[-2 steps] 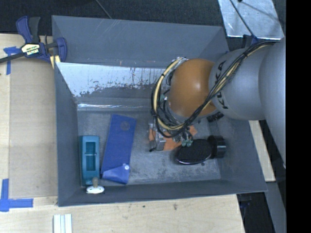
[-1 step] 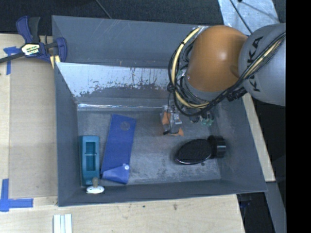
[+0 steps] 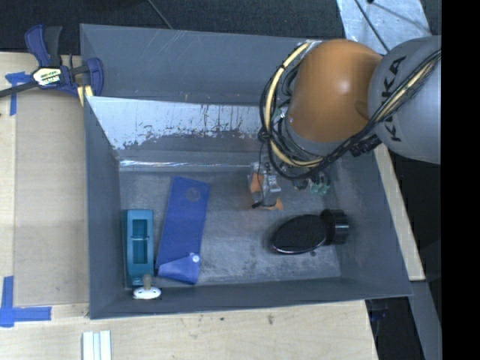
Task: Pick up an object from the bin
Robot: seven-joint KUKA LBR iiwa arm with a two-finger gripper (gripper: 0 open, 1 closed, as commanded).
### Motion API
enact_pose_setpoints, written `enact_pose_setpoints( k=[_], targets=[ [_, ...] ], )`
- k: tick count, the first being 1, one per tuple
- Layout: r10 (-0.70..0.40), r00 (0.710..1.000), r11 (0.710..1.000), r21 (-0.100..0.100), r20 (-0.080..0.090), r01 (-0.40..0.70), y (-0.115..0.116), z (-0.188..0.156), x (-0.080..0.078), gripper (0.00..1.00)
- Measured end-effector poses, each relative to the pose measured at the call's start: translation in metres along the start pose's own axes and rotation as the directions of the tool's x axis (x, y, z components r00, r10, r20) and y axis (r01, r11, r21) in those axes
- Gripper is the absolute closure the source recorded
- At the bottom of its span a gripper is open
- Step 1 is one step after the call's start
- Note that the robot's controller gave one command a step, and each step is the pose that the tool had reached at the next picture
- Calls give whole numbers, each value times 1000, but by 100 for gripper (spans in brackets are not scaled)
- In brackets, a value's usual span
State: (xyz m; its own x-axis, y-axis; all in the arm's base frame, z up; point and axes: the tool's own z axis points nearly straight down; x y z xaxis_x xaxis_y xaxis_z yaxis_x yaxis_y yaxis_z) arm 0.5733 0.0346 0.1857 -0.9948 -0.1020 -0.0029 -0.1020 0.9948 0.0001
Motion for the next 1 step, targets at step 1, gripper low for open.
enact_pose_setpoints(
  k=[1],
  targets=[
    [-9,1000,1000,0,-6,9,-7,-48,1,100]
  ],
)
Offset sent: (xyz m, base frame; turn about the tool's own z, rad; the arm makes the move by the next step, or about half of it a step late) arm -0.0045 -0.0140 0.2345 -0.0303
